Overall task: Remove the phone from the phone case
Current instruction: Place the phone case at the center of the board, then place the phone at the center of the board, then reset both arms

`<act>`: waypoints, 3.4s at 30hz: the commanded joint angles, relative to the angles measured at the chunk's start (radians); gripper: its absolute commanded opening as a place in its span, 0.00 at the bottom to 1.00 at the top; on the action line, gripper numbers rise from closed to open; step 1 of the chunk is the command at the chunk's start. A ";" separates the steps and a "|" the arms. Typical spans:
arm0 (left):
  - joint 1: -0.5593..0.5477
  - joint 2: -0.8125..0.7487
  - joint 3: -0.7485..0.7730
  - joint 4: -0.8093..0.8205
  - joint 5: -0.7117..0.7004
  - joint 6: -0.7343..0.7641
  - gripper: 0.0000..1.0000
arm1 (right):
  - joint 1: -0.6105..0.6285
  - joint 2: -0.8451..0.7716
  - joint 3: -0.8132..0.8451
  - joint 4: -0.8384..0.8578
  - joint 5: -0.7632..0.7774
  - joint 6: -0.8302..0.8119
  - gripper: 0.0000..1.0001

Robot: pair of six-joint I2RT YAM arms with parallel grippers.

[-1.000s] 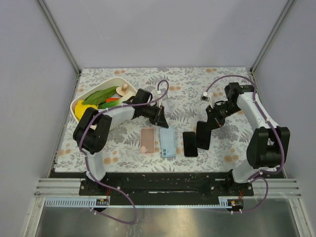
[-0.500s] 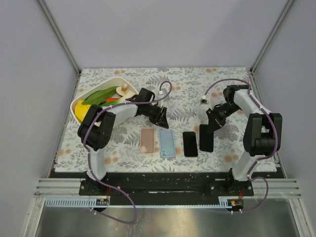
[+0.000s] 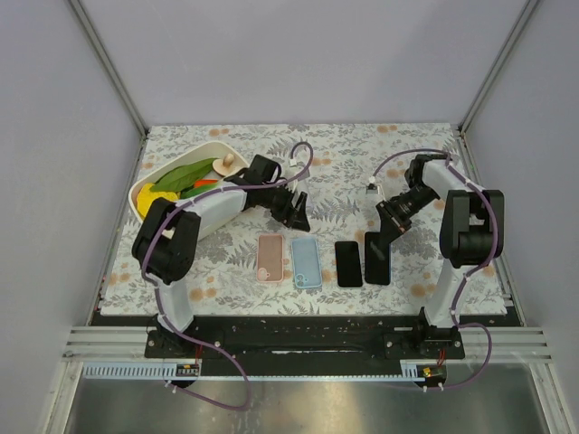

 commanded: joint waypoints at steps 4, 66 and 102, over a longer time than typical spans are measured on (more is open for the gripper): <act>0.000 -0.165 0.032 -0.036 0.002 0.048 0.76 | -0.033 0.086 0.042 -0.001 0.092 0.016 0.05; 0.285 -0.801 -0.287 0.060 -0.401 0.047 0.99 | -0.041 -0.636 -0.229 0.583 0.391 0.553 0.99; 0.359 -1.151 -0.523 0.214 -0.558 -0.035 0.99 | -0.042 -1.216 -0.655 0.927 0.486 0.685 1.00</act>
